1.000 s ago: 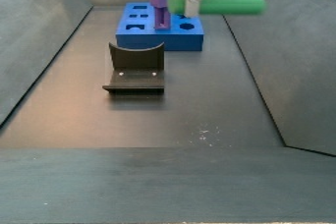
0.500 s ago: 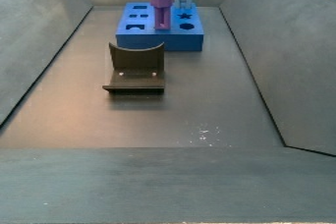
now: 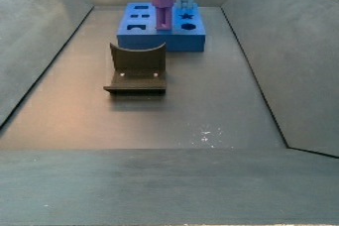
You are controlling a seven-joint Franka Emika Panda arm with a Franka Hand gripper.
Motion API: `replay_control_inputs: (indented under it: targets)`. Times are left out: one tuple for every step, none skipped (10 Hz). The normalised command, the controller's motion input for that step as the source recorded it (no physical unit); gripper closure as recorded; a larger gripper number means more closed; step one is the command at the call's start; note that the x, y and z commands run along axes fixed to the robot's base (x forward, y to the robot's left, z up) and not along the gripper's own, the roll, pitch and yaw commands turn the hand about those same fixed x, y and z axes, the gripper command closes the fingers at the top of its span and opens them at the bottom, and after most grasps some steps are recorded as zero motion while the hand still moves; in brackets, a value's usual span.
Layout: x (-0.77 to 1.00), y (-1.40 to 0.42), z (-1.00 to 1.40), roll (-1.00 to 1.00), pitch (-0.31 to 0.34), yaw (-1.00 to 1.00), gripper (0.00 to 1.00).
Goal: Pick up the oval object. Move up. Place the oval object on the fixture. Regrasp the oval object. Move to above the board. Insert the oval object.
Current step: Place the oval object on the fixture.
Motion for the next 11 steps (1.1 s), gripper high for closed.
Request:
replay_control_inputs:
  targets:
    - [0.32,1.00,-0.14,-0.85,0.146,1.00,1.00]
    - [0.29,1.00,-0.11,-0.90,0.167,1.00,1.00]
    - [0.27,1.00,-0.10,-0.94,0.191,1.00,1.00]
    - [0.19,0.91,-0.08,-1.00,0.267,0.96,1.00]
    - [0.09,0.66,-0.04,-1.00,0.354,0.81,1.00]
    - [0.07,0.48,-0.01,-1.00,0.420,0.68,1.00]
    - [0.09,0.32,-0.02,-1.00,0.481,0.55,1.00]
    - [0.10,0.16,-0.03,-0.96,0.523,0.39,1.00]
    - [0.10,0.06,-0.02,-0.74,0.481,0.16,1.00]
    - [0.09,0.06,-0.01,-0.56,0.428,0.04,1.00]
    - [0.09,0.06,-0.01,-0.40,0.366,-0.06,1.00]
